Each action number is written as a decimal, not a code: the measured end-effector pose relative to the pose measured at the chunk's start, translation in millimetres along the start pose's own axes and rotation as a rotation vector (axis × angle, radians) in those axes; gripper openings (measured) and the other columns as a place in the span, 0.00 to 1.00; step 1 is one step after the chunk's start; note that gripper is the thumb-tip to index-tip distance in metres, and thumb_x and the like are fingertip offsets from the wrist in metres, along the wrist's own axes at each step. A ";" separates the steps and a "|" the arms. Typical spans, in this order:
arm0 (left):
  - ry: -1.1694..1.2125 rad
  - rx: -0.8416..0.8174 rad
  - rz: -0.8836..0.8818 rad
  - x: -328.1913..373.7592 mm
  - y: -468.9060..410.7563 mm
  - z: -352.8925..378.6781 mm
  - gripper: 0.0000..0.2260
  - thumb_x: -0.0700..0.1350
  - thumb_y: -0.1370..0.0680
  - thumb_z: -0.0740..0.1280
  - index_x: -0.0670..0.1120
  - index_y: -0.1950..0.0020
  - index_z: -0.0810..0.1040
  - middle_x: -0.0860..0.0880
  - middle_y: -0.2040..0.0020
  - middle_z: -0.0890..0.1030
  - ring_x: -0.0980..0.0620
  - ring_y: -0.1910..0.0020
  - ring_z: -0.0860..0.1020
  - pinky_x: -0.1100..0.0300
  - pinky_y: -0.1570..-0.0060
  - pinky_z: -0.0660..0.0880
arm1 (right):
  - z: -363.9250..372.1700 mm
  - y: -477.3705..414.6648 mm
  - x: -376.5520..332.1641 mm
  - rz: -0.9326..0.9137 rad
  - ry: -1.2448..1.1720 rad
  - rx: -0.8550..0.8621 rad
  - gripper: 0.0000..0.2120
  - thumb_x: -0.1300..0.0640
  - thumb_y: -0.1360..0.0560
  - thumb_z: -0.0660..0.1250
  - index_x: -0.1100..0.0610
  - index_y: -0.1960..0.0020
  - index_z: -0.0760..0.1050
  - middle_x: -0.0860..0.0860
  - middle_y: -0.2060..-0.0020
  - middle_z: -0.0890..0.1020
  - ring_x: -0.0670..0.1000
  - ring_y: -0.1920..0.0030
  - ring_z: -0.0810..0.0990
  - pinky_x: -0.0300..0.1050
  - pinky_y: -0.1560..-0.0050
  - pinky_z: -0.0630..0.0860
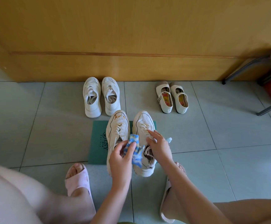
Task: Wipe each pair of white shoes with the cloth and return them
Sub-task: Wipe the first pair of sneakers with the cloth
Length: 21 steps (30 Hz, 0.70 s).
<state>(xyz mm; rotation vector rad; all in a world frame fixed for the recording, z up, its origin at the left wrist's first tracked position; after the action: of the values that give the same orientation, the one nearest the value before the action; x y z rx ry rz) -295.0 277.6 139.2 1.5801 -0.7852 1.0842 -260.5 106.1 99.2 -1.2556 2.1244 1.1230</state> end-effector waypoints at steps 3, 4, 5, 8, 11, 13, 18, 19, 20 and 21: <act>0.014 0.008 -0.023 1.0 -6.2 -4.5 0.03 0.45 0.26 0.70 0.50 0.53 0.80 0.50 0.55 0.83 0.50 0.53 0.81 0.56 0.52 0.76 | 0.7 1.1 -4.9 0.016 0.026 -0.013 0.19 0.53 0.21 0.59 0.43 0.31 0.68 0.45 0.27 0.64 0.49 0.36 0.74 0.43 0.51 0.71; 0.032 0.007 -0.028 2.3 -8.2 -5.8 0.04 0.43 0.25 0.70 0.51 0.53 0.79 0.50 0.55 0.83 0.51 0.53 0.81 0.59 0.54 0.76 | -0.5 3.0 -8.5 0.015 0.013 -0.008 0.19 0.53 0.22 0.60 0.44 0.31 0.69 0.45 0.27 0.64 0.49 0.36 0.73 0.44 0.50 0.72; 0.058 0.007 -0.037 4.5 -10.2 -6.8 0.05 0.42 0.25 0.69 0.51 0.52 0.78 0.49 0.54 0.83 0.51 0.53 0.81 0.61 0.55 0.76 | -2.9 5.3 -12.7 0.001 -0.005 0.012 0.19 0.52 0.22 0.61 0.44 0.31 0.69 0.46 0.27 0.64 0.50 0.35 0.72 0.45 0.46 0.73; 0.193 0.027 -0.109 9.7 -18.2 -8.1 0.08 0.39 0.24 0.68 0.48 0.47 0.76 0.47 0.50 0.82 0.49 0.52 0.82 0.57 0.53 0.78 | -16.1 17.2 -37.7 -0.133 -0.072 0.116 0.17 0.51 0.22 0.63 0.45 0.34 0.72 0.44 0.32 0.71 0.45 0.34 0.70 0.41 0.40 0.70; 0.266 0.041 -0.168 15.8 -28.4 -6.2 0.09 0.41 0.23 0.67 0.46 0.44 0.74 0.45 0.49 0.82 0.46 0.54 0.82 0.50 0.51 0.78 | -8.0 31.6 -71.4 -0.205 -0.241 -0.036 0.15 0.52 0.22 0.64 0.48 0.36 0.75 0.45 0.46 0.80 0.37 0.50 0.78 0.26 0.56 0.73; 0.289 0.026 -0.174 21.0 -34.7 -4.4 0.05 0.42 0.22 0.65 0.47 0.46 0.74 0.45 0.51 0.82 0.49 0.58 0.83 0.52 0.53 0.79 | 7.9 39.2 -88.2 -0.251 -0.278 -0.151 0.16 0.54 0.23 0.65 0.49 0.36 0.75 0.47 0.49 0.82 0.41 0.52 0.80 0.29 0.55 0.76; 0.349 0.000 -0.236 23.6 -44.7 -7.2 0.04 0.40 0.22 0.65 0.45 0.48 0.76 0.49 0.58 0.82 0.58 0.67 0.82 0.63 0.66 0.80 | 19.5 34.7 -92.7 -0.203 -0.435 -0.090 0.17 0.61 0.26 0.69 0.52 0.39 0.77 0.42 0.54 0.81 0.34 0.58 0.79 0.30 0.59 0.77; 0.369 0.004 -0.256 22.8 -45.8 -8.5 0.04 0.40 0.22 0.65 0.45 0.49 0.77 0.50 0.59 0.82 0.58 0.67 0.83 0.63 0.66 0.80 | 20.3 32.2 -92.2 -0.186 -0.462 -0.094 0.16 0.62 0.27 0.70 0.53 0.40 0.77 0.41 0.56 0.81 0.34 0.59 0.79 0.30 0.60 0.76; 0.382 0.010 -0.272 21.8 -47.2 -9.8 0.03 0.40 0.23 0.66 0.46 0.50 0.77 0.49 0.60 0.82 0.58 0.67 0.83 0.64 0.67 0.80 | 22.6 29.1 -91.0 -0.164 -0.503 -0.110 0.16 0.63 0.28 0.70 0.54 0.41 0.78 0.41 0.57 0.81 0.36 0.60 0.80 0.31 0.60 0.77; 0.379 0.015 -0.276 21.1 -48.8 -10.7 0.02 0.40 0.23 0.67 0.46 0.51 0.78 0.49 0.60 0.83 0.57 0.66 0.83 0.64 0.67 0.80 | 24.9 26.6 -90.4 -0.127 -0.560 -0.127 0.16 0.64 0.28 0.71 0.54 0.42 0.78 0.43 0.58 0.82 0.39 0.59 0.82 0.35 0.59 0.79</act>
<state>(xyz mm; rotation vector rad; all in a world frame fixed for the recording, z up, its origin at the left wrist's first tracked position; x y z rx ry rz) -246.4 301.6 141.2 1.3882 -0.2959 1.1388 -239.4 180.3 158.7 -0.9622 1.5592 1.3751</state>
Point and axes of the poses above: each hand's wrist, its own y-axis away from the middle knuckle, its own z-axis out of the palm, x = y × z, the point moved 6 cm from there along -y, towards the middle knuckle
